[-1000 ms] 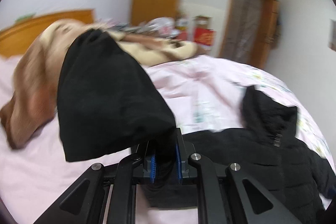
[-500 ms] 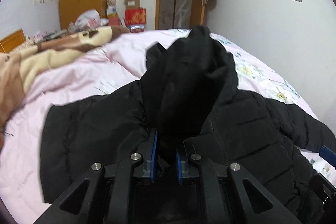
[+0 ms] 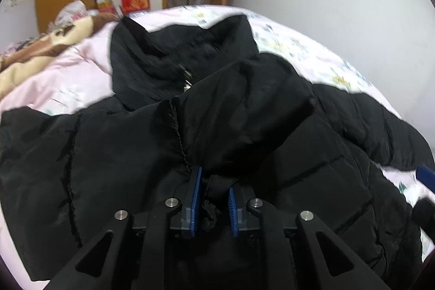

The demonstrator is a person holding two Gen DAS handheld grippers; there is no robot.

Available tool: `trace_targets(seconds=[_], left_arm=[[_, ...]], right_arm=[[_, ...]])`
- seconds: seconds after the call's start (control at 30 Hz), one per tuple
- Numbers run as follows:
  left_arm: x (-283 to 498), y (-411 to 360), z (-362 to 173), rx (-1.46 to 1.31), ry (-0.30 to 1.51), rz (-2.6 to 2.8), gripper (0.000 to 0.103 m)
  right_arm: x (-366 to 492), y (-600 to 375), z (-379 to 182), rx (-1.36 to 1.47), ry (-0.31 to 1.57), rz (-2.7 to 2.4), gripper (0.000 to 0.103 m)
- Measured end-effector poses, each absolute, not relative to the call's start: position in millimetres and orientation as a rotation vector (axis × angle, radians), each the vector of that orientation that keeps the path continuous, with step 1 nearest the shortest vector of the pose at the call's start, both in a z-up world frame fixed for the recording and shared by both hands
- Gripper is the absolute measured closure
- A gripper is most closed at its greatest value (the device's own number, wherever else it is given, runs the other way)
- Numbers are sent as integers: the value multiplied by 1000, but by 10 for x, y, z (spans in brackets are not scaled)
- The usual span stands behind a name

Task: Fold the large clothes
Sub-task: 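Fold the held sleeve across the jacket front with the left tool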

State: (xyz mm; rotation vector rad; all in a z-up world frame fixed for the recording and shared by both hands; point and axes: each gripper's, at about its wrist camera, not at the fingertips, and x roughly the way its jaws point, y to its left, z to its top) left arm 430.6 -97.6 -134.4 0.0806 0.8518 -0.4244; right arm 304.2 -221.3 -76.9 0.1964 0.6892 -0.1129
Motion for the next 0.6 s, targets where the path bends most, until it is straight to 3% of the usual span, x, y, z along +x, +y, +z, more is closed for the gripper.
trace_targets(seconds=[0.1,0.27,0.47,0.6], left_arm=[[4288,-1057,-1419,110,858,-454,74],[4178,-939,-1326,41,861,-597,40],[3996,-468,-888,-7,782,-633,29],[4025,131,-709,-23,753,-461,29]], right_arm=[[3031,-2331,-798,210,697,-139,0],[3101,-2427,-829,220,714,-154,0],[3372,-2406,-852,217,728,-110,0],[3681,-2337,-934,260,753,-27,0]])
